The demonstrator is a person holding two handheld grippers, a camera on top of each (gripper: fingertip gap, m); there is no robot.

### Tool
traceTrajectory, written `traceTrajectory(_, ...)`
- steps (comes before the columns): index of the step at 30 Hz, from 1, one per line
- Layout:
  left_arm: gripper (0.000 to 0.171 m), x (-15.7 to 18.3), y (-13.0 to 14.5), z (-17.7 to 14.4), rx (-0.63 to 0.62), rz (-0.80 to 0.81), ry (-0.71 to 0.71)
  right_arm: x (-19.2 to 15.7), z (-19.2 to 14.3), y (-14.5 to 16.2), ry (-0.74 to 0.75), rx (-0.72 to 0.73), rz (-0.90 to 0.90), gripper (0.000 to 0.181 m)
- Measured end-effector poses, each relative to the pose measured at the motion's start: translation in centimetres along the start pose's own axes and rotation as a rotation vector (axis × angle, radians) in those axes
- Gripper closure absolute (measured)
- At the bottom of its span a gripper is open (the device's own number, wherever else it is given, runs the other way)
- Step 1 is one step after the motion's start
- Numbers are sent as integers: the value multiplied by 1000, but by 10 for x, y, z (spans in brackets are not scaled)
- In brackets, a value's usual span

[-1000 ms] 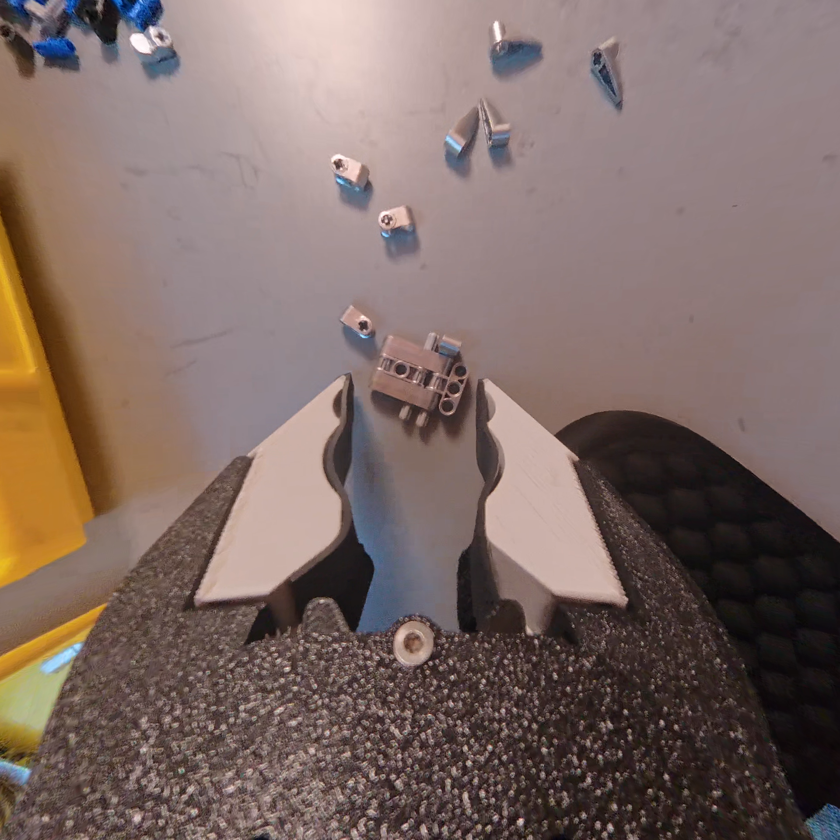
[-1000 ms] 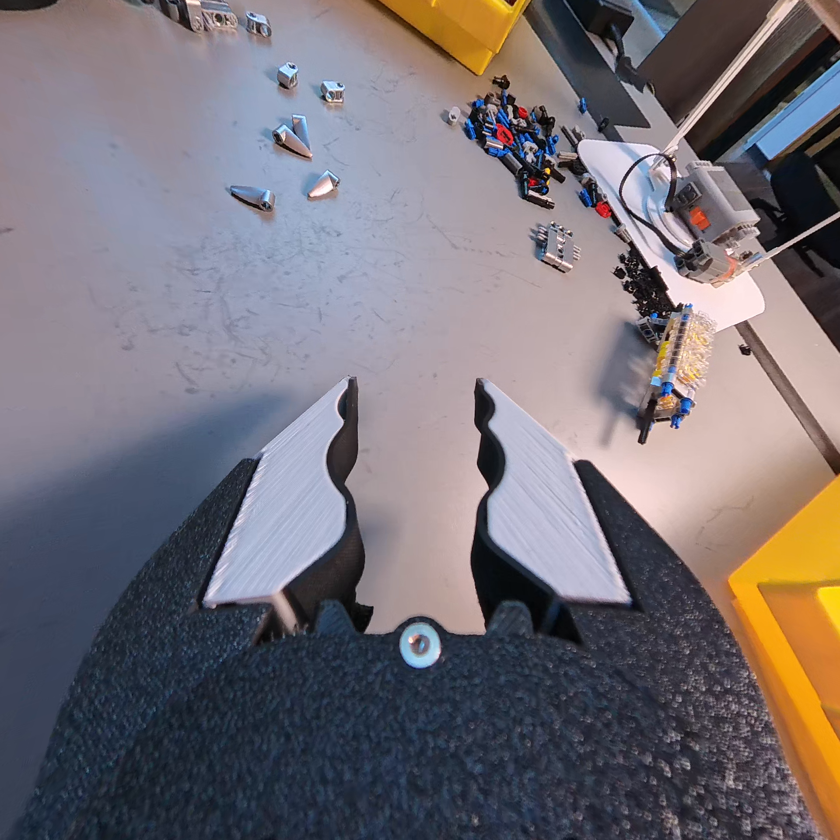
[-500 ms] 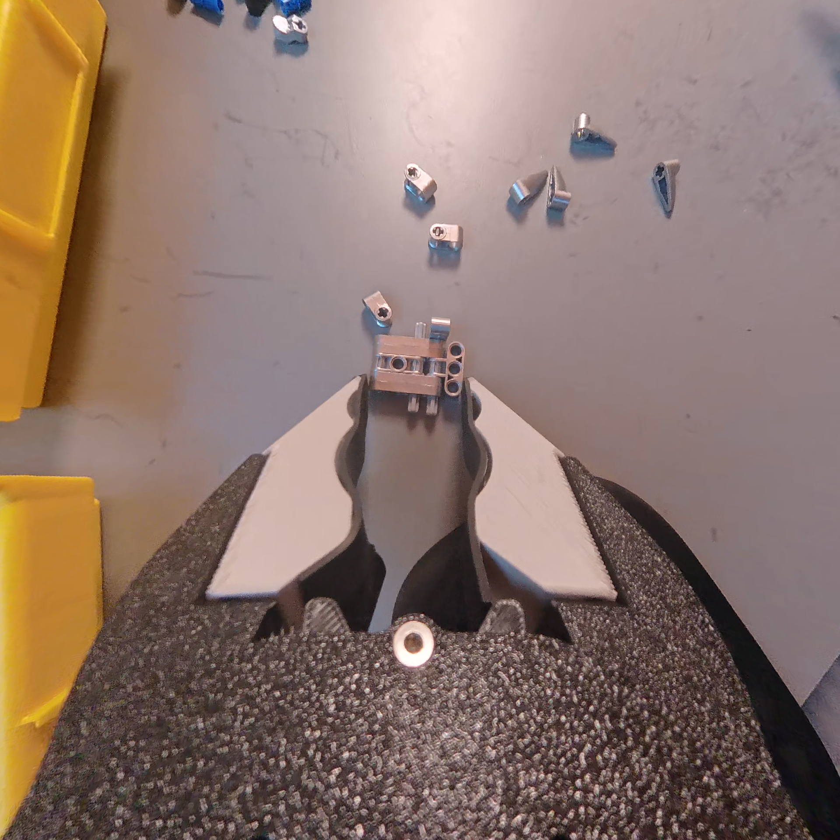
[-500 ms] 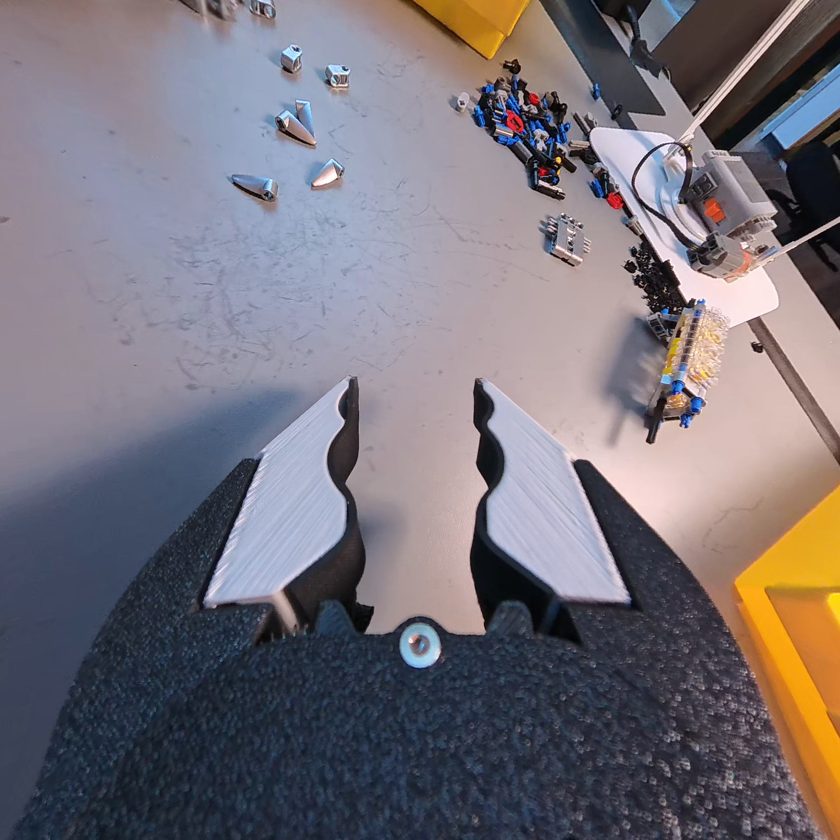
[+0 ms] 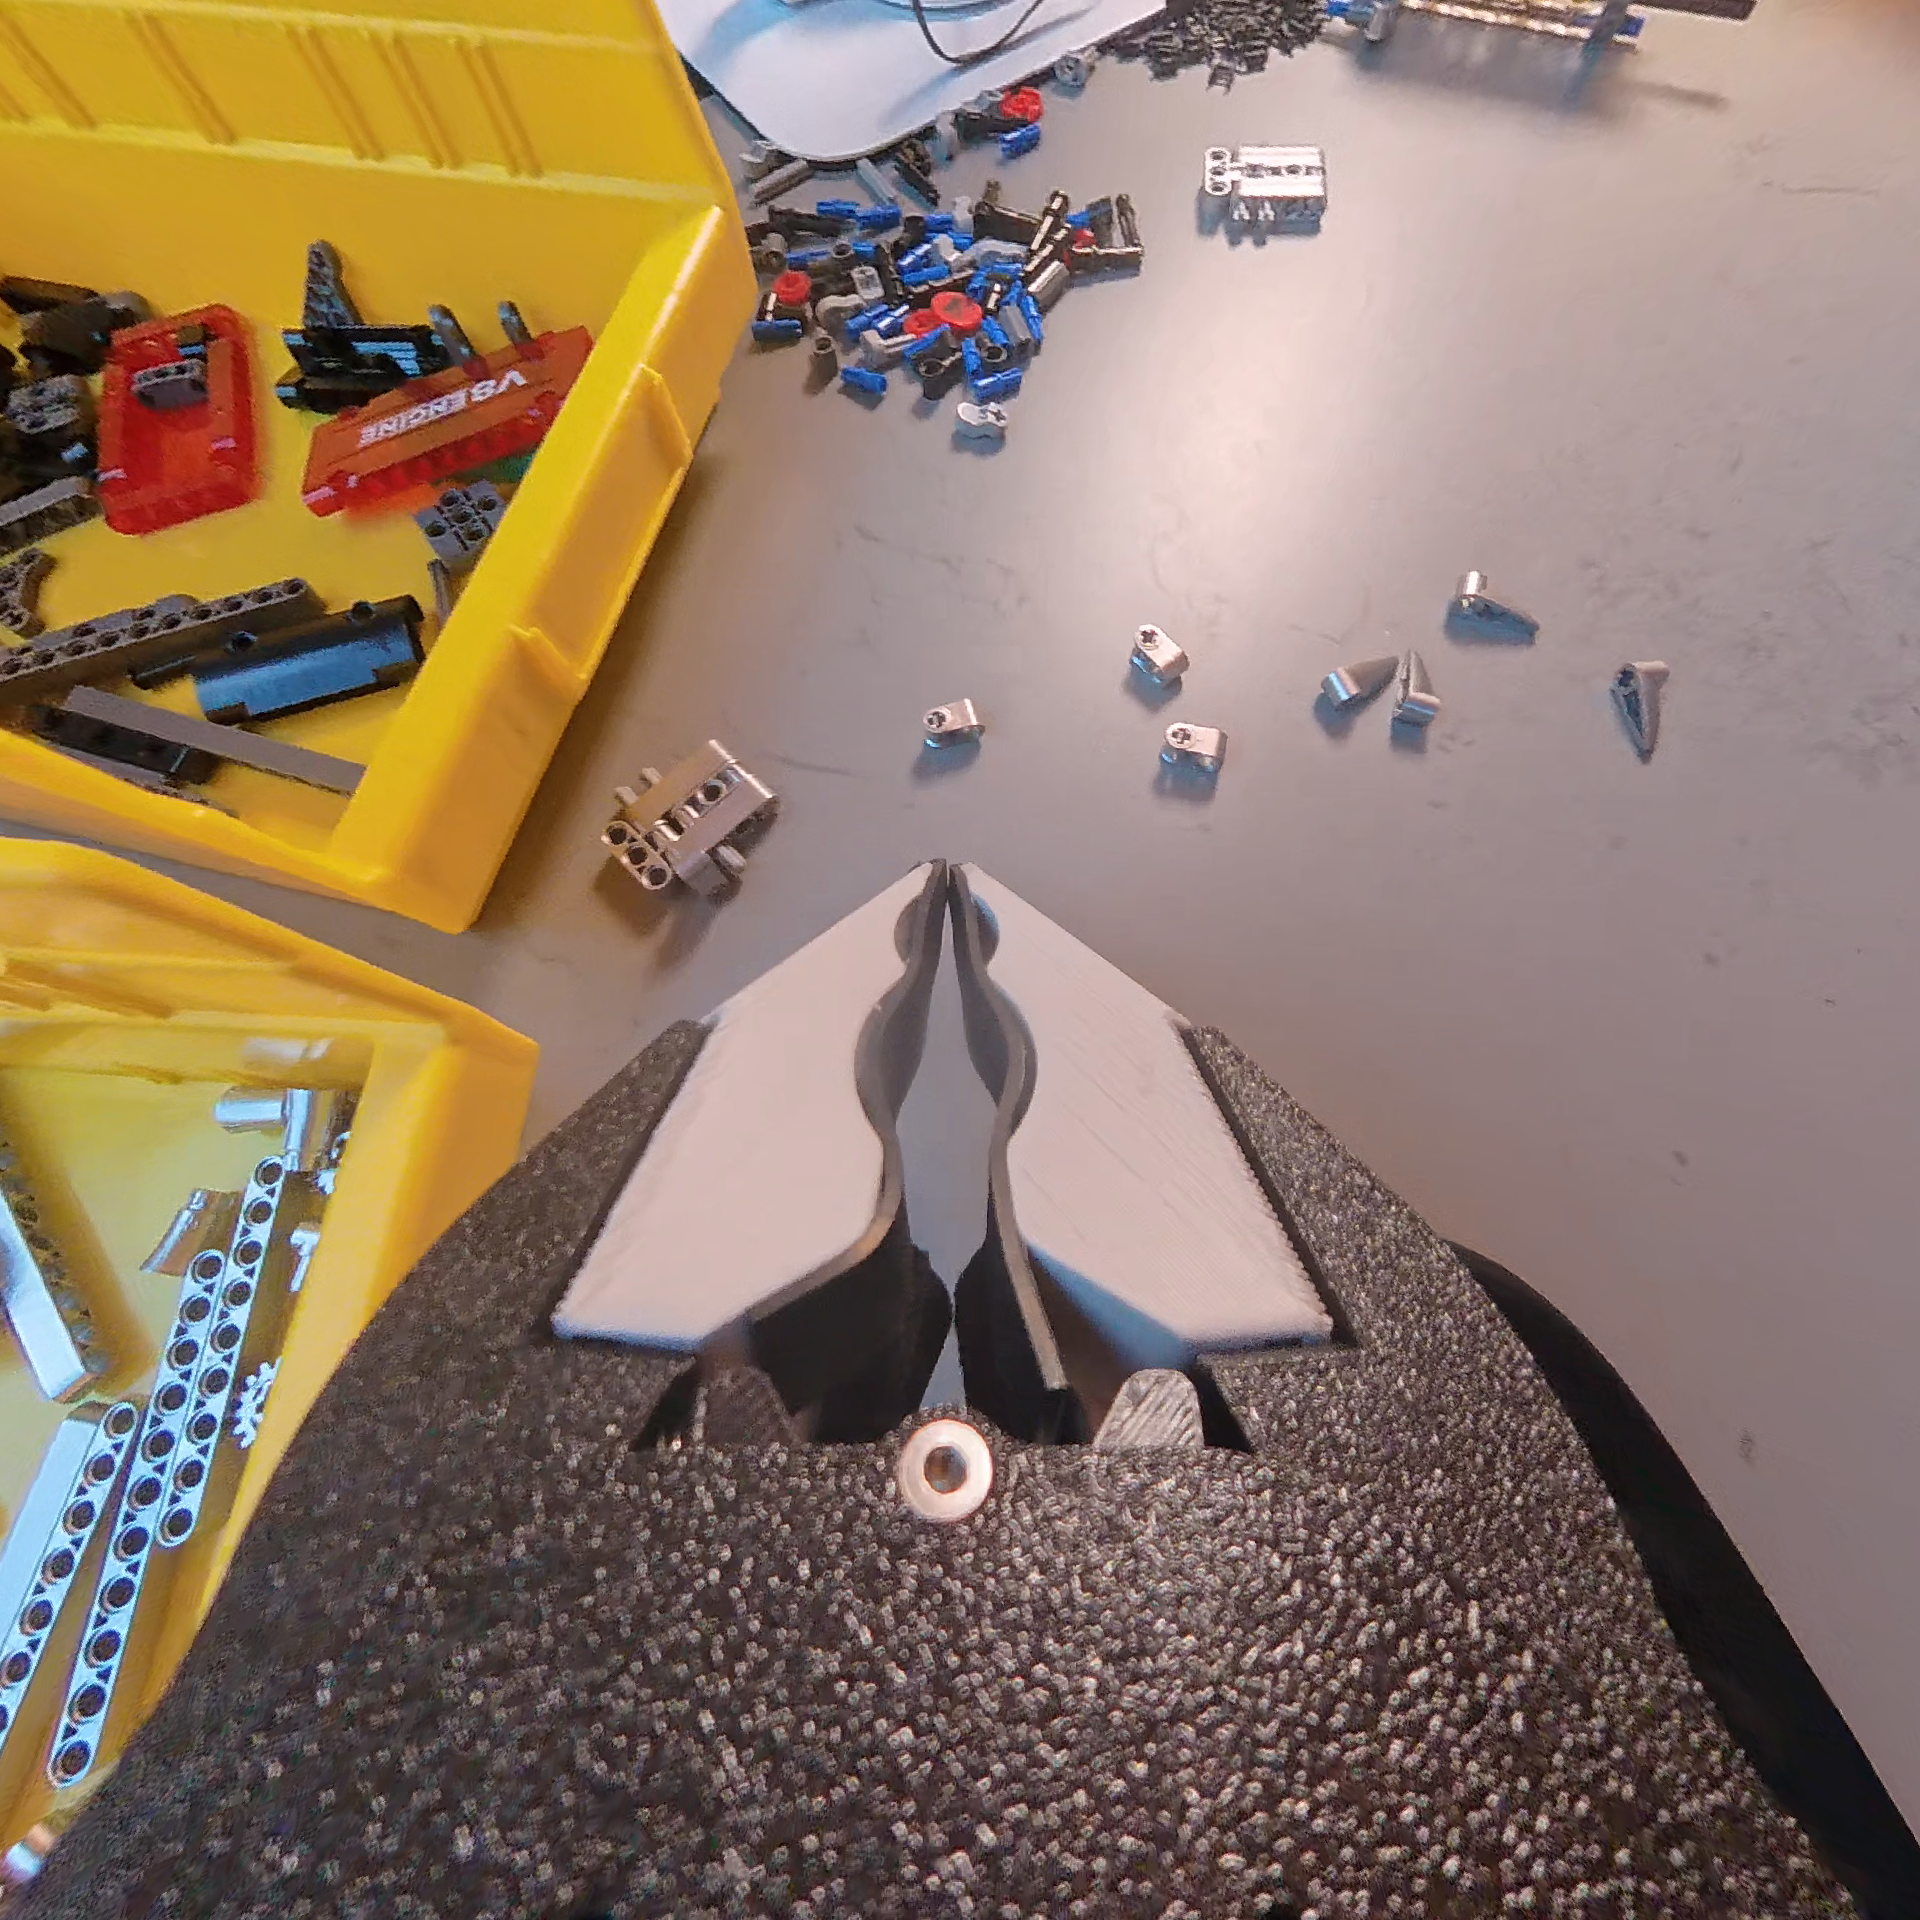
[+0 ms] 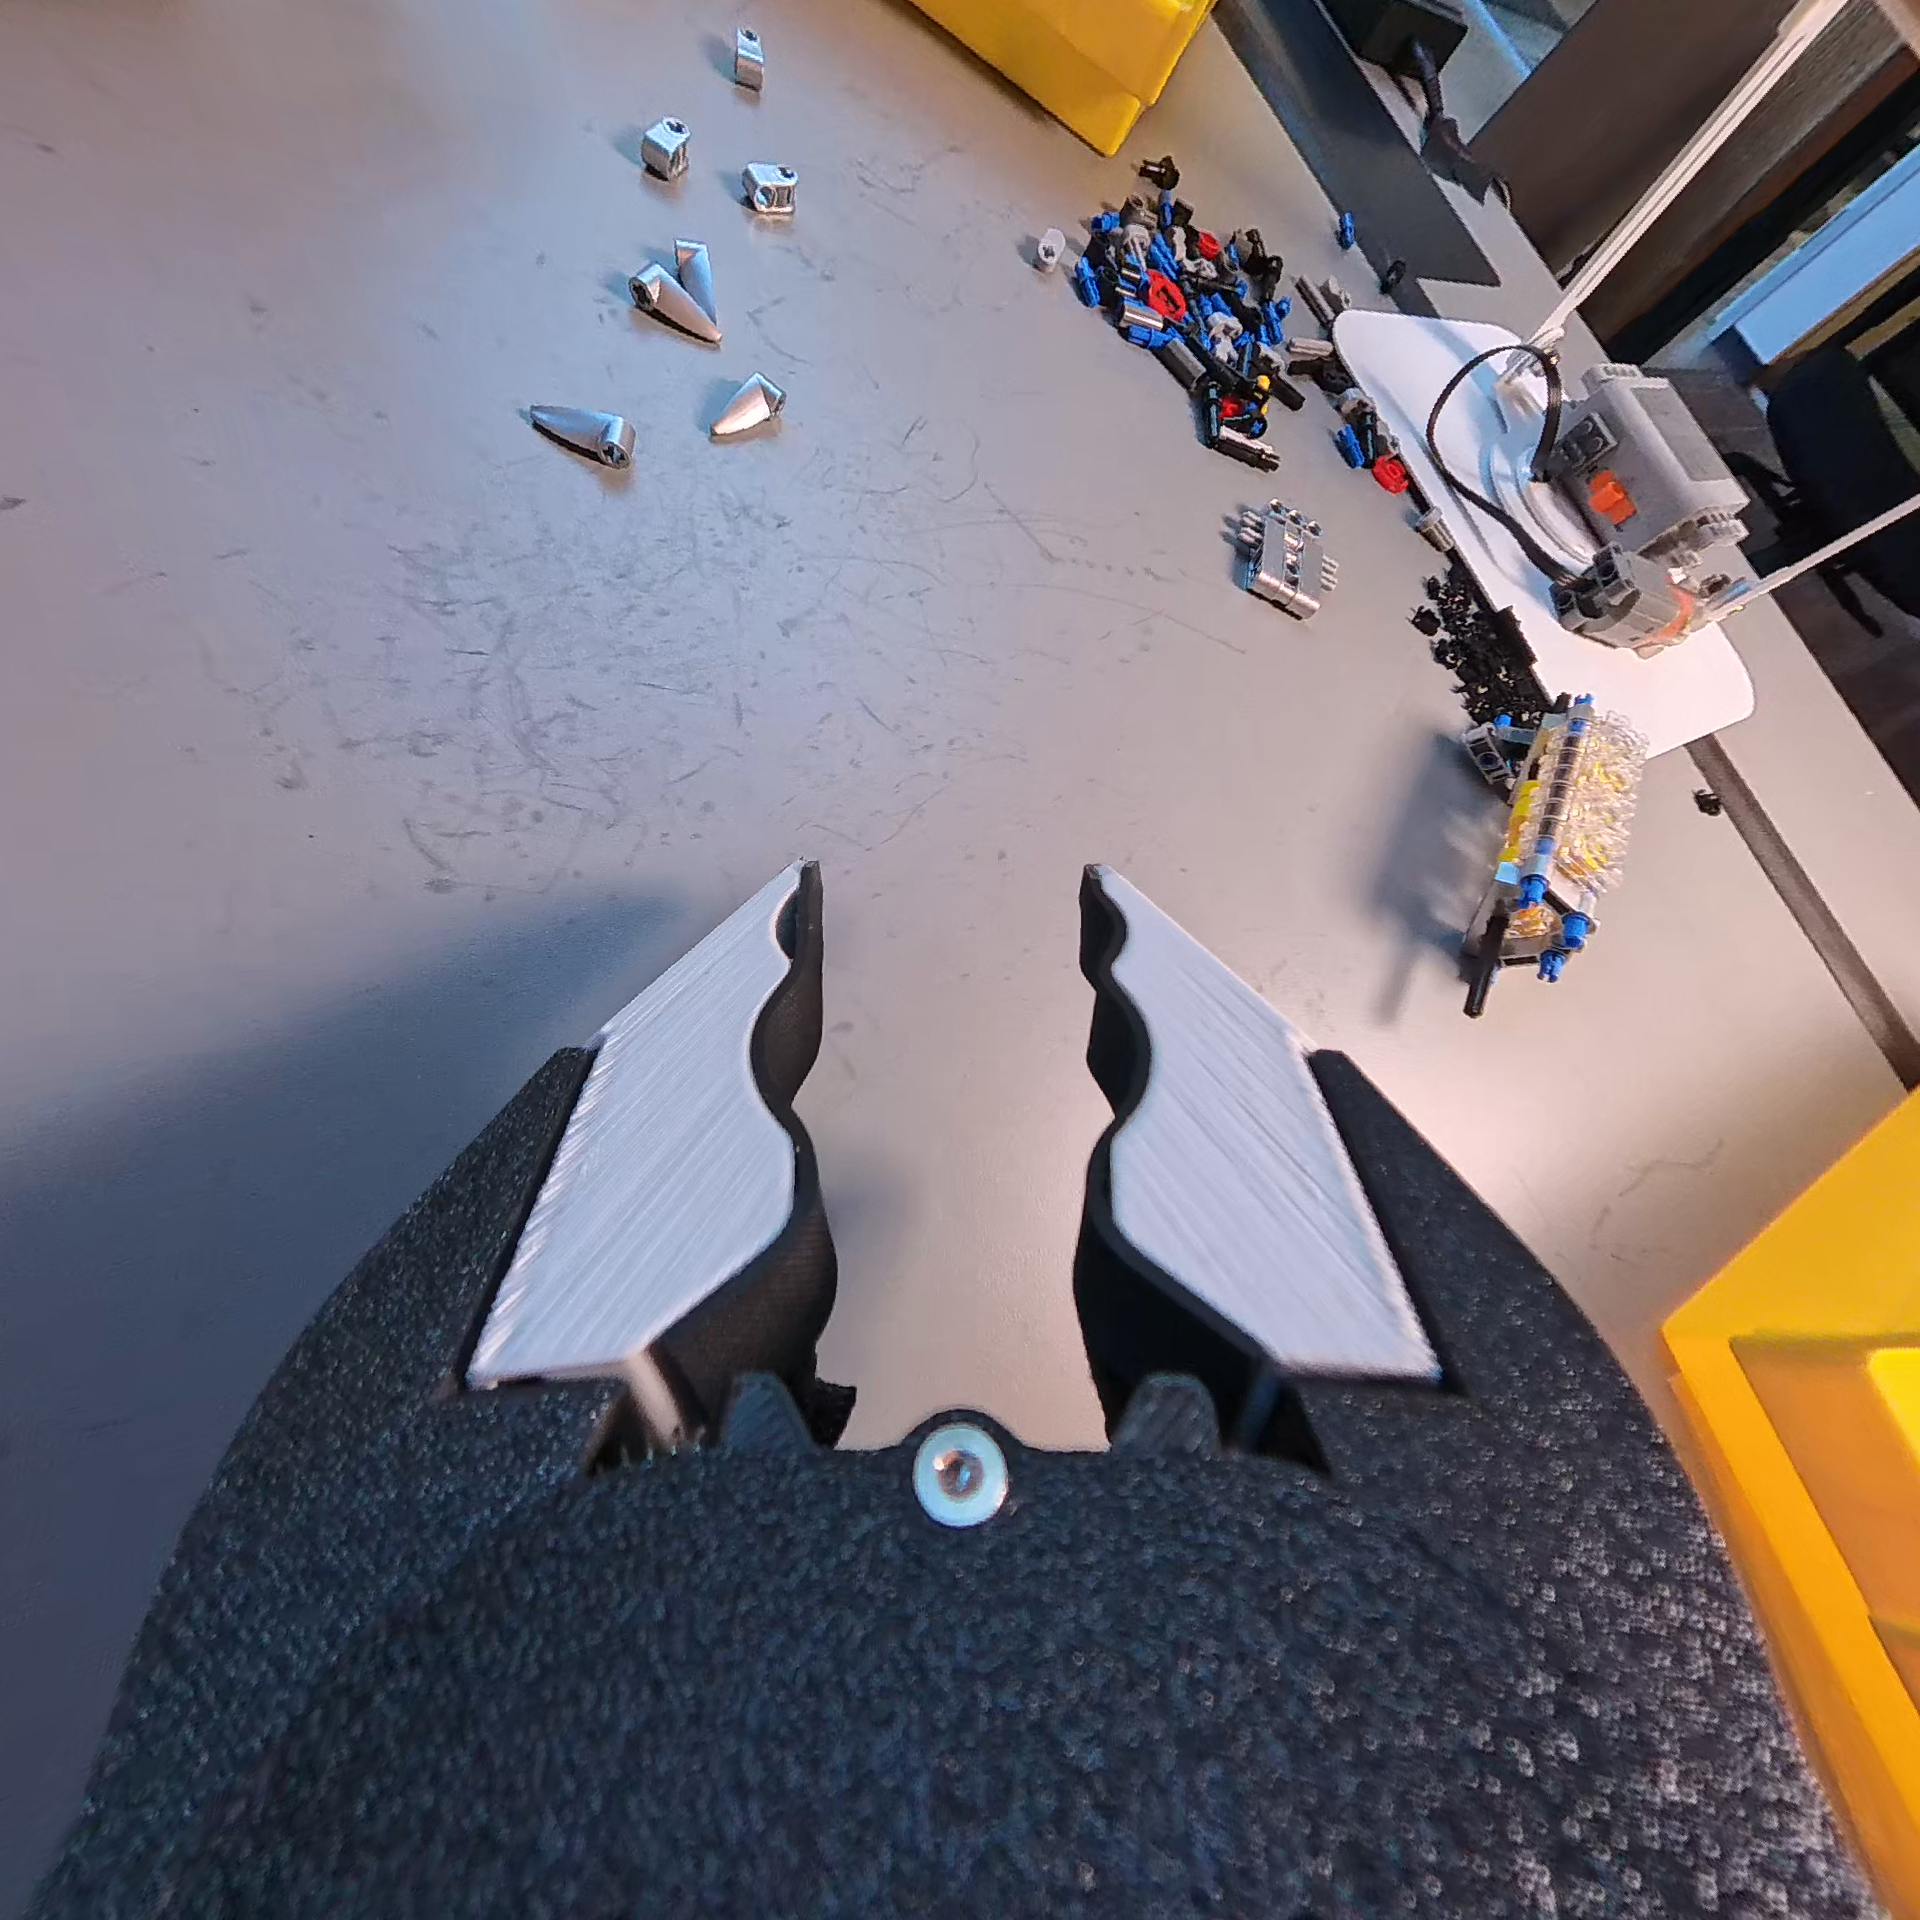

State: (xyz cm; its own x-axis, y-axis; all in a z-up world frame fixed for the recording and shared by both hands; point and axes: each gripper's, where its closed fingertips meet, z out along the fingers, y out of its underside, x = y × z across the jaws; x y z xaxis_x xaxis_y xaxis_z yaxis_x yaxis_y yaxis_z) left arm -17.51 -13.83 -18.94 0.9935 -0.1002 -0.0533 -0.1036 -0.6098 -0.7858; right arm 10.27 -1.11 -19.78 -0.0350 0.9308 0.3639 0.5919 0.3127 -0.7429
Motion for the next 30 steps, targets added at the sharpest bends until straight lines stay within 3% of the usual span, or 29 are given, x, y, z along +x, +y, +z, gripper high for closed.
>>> traceTrajectory(1, 171, -4, 0, 0, 4, -6, -21, 0, 0, 0, 0, 1, 1, 133)
traceTrajectory(5, 139, -34, 8, 7, -49, -16, -171, -1, 2, 2, -5, -12, -4, 133)
traceTrajectory(8, 134, -48, 12, 19, -93, -68, -216, -2, 3, 3, -7, -23, -11, 133)
traceTrajectory(11, 135, -54, 17, 32, -142, -98, -226, -1, 2, 2, -4, -15, -8, 133)
traceTrajectory(13, 146, -58, 20, 39, -167, -114, -232, -1, 2, 2, -6, -12, -1, 133)
traceTrajectory(15, 171, -58, 22, 41, -185, -113, -228, -1, 1, 1, -7, -6, 2, 133)
traceTrajectory(16, 171, -55, 23, 41, -195, -114, -221, -1, 1, 1, -7, -3, 2, 133)
traceTrajectory(22, 171, 3, 17, 29, -170, -5, -49, -2, 0, 0, -13, 4, -2, 133)
traceTrajectory(27, 150, -42, -2, 27, -151, 9, -204, -4, 1, 1, -17, -10, -17, 133)
traceTrajectory(30, 143, -55, 10, 43, -267, 3, -200, -3, 0, 0, -10, 2, -16, 133)
